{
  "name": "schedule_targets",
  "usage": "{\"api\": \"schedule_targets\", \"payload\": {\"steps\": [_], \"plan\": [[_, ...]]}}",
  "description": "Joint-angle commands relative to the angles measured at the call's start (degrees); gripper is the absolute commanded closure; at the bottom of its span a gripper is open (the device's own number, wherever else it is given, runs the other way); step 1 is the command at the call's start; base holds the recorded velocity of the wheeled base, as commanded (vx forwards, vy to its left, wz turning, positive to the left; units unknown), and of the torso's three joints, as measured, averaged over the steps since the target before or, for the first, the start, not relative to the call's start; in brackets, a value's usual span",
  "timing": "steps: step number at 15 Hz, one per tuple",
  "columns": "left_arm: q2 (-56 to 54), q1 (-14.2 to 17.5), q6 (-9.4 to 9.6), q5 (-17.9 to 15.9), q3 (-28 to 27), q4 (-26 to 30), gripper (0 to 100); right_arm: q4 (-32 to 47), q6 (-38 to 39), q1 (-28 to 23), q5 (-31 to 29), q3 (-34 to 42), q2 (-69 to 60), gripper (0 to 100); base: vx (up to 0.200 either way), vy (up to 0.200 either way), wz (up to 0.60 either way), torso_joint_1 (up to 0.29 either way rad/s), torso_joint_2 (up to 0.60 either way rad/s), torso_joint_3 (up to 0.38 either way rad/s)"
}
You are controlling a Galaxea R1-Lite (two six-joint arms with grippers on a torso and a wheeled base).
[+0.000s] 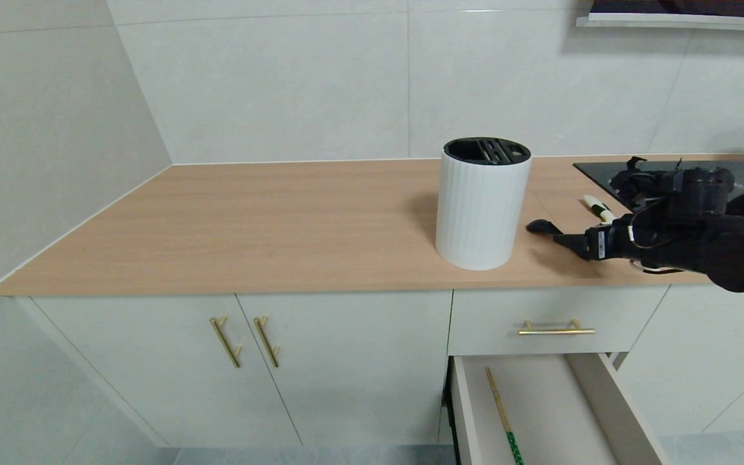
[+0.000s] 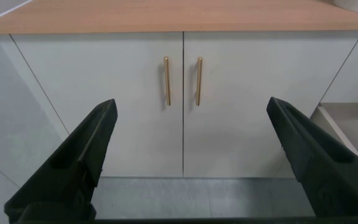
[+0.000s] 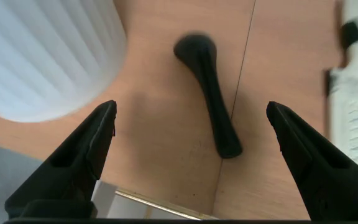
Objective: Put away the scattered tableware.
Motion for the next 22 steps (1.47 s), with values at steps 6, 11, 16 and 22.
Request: {"api": "schedule_targets", "payload": {"steps": [6, 11, 16, 22], "plan": [[0.05, -0.01, -0.02, 0.03, 0.00, -0.08, 0, -4.16, -0.06, -0.13, -3.28, -3.23, 8.35, 0, 0.000, 0.000, 0.00, 0.000, 0.00, 0.000], [0.05, -0.01, -0.02, 0.03, 0.00, -0.08, 0, -4.16, 0.37, -0.83, -4.07, -5.25, 10.02, 0, 0.000, 0.000, 0.00, 0.000, 0.00, 0.000], [0.05, -0.01, -0.02, 0.03, 0.00, 0.01, 0, -3.63, 2.31, -0.92, -4.07, -5.95, 9.84, 100, 0.000, 0.000, 0.00, 0.000, 0.00, 0.000], [0.05, -0.01, -0.02, 0.03, 0.00, -0.08, 0, -3.63, 2.31, -0.92, -4.07, -5.69, 9.84, 100, 0.000, 0.000, 0.00, 0.000, 0.00, 0.000]]}}
